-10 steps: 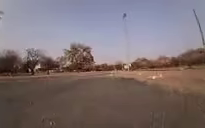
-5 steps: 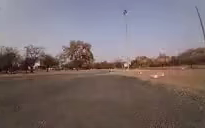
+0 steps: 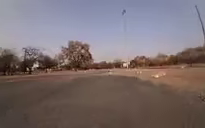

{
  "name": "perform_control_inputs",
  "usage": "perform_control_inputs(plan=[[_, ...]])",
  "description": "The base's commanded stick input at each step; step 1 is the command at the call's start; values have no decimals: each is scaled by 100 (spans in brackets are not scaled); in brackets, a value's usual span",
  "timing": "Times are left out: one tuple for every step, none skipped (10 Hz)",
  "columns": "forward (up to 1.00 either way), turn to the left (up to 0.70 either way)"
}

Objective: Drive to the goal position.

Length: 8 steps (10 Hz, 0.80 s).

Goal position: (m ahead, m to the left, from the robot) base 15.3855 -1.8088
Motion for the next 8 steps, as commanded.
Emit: perform_control_inputs(plan=[[70,0],[70,0],[70,0],[70,0],[70,0],[70,0],[70,0],[70,0]])
